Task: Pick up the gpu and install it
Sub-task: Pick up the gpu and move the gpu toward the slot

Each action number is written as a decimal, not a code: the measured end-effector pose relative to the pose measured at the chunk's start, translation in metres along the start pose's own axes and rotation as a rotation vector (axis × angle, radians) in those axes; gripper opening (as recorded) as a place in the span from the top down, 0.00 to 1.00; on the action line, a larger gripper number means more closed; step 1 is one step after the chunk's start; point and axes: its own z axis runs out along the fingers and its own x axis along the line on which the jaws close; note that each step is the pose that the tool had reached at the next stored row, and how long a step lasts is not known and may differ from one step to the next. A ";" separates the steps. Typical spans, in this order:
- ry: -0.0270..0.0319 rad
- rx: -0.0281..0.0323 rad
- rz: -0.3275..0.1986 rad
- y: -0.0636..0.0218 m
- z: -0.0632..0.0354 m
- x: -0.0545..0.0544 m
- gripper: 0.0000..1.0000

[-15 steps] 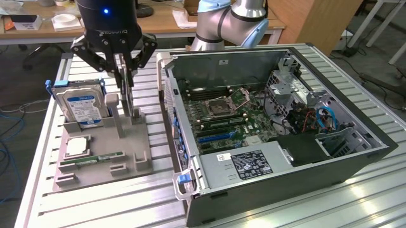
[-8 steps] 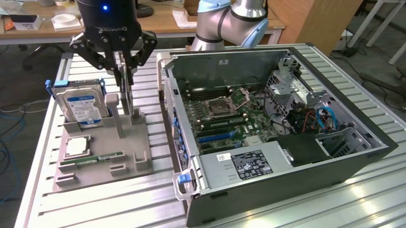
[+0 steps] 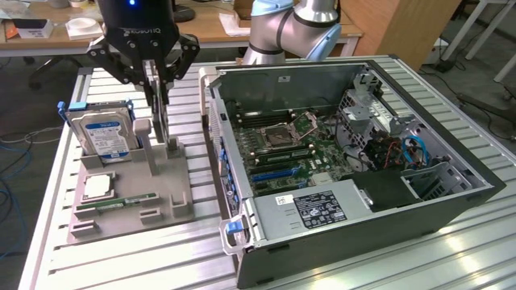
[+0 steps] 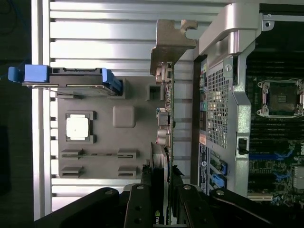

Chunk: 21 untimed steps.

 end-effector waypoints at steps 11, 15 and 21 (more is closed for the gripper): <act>0.0008 0.0000 0.000 0.0001 -0.0023 0.000 0.74; 0.0010 0.0000 0.000 0.0001 -0.0027 0.000 0.74; 0.0016 0.0001 0.000 0.0003 -0.0067 0.000 0.74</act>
